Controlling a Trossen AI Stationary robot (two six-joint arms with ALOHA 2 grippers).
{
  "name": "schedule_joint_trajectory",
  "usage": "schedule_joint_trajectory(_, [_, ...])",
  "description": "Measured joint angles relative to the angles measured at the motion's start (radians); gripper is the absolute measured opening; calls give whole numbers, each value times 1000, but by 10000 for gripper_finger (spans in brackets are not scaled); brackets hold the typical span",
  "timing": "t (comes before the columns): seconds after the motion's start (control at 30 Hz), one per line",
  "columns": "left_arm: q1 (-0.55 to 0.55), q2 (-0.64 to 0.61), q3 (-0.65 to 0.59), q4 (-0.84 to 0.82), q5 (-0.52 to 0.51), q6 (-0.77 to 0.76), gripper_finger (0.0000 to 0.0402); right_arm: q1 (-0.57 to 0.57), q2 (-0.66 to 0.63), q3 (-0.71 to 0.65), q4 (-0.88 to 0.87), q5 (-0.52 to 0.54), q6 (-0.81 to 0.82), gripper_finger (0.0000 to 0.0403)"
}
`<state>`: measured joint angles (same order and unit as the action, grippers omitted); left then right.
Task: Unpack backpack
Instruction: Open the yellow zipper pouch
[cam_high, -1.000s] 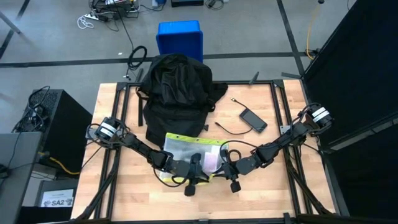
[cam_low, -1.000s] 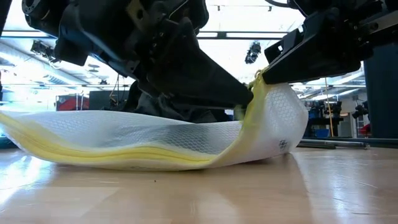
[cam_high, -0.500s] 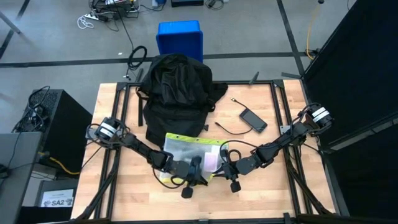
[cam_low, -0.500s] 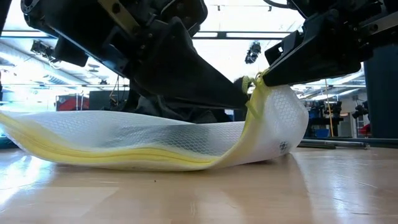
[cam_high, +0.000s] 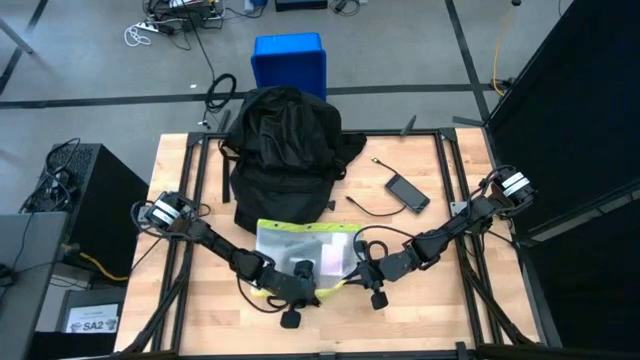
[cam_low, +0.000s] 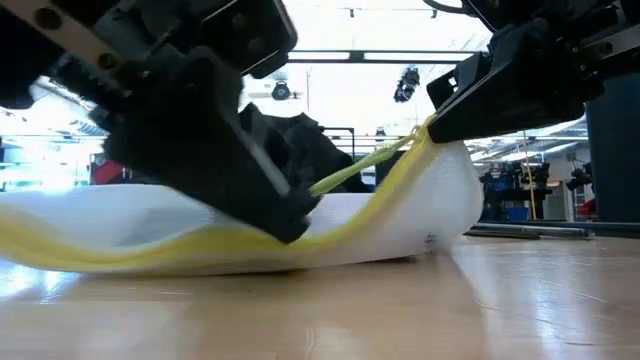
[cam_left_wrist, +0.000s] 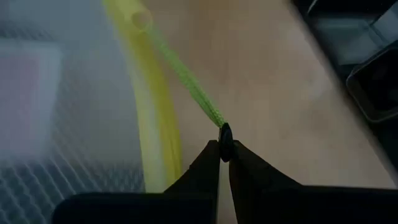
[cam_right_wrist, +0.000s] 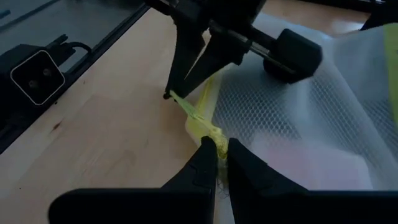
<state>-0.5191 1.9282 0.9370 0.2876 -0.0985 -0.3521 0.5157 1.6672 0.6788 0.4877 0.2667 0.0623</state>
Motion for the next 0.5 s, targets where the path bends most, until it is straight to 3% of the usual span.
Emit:
schedule_joint_trajectory(0.3, [-41,-31,0,-137,-24,-67,0,0,0,0,-64,13,46,0])
schedule_joint_trajectory(0.5, [-81,-129,-10,-359,-49,-157,0,20,0,0,-190,47,127,0])
